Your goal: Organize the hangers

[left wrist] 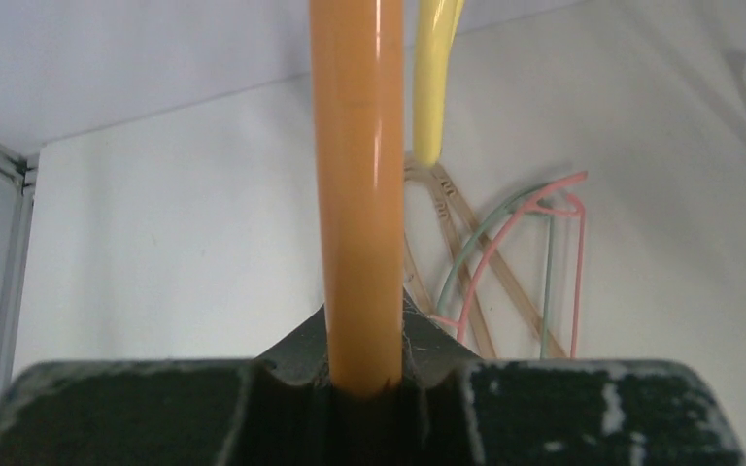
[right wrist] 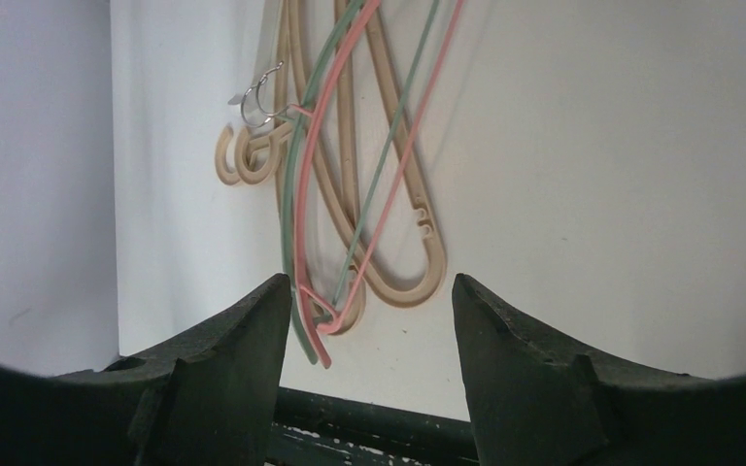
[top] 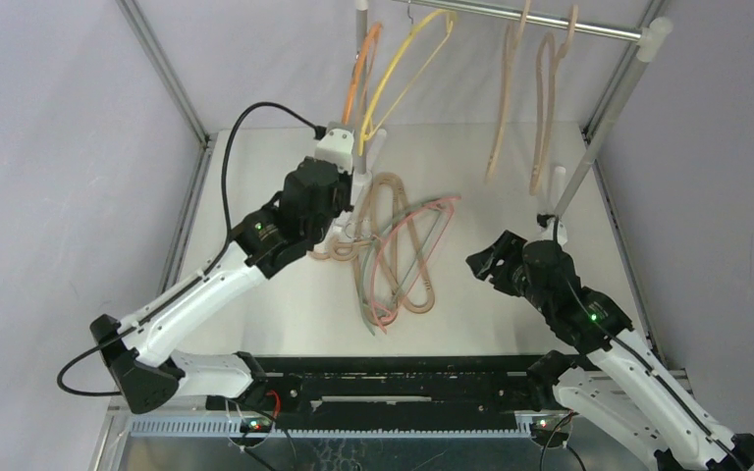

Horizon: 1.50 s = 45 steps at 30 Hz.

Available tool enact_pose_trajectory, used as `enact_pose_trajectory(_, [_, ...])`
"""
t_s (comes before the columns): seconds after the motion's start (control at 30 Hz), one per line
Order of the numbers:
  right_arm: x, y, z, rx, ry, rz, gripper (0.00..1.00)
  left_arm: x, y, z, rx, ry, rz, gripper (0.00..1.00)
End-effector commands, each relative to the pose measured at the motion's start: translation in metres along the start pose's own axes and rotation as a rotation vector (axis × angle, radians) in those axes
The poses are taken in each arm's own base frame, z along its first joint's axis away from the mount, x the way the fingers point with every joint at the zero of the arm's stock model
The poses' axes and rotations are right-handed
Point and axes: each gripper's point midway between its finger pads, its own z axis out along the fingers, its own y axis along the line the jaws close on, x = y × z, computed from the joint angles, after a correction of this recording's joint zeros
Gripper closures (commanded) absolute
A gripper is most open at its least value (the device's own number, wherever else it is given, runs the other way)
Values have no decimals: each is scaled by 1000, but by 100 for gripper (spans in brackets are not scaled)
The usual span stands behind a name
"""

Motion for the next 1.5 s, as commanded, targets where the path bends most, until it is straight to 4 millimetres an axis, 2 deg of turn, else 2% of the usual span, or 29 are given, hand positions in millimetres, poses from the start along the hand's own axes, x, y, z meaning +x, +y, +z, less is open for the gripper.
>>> enact_pose_trajectory(0.0, [-5, -13, -8, 39, -29, -10, 31, -55, -8, -6, 67, -100, -20, 100])
enact_pose_trajectory(0.23, [-7, -20, -10, 42, -48, 1, 31, -77, -26, 3, 128, -97, 24, 100])
enact_pose_trajectory(0.47, [-4, -29, -5, 66, -42, 3, 31, -90, -63, 11, 282, -88, 58, 100])
enact_pose_trajectory(0.83, [4, -38, 8, 76, -20, 21, 31, -90, -119, 11, 490, -72, 68, 100])
enact_pose_trajectory(1.0, [8, -40, 13, 78, -7, 21, 32, -91, -141, 15, 505, -57, 114, 100])
enact_pose_trajectory(1.13, [9, -44, 12, 88, -5, 19, 32, -94, -130, 25, 414, -53, 116, 100])
enact_pose_trajectory(1.47, [8, -49, 10, 91, -14, 27, 31, -100, -78, 36, 249, -67, 80, 100])
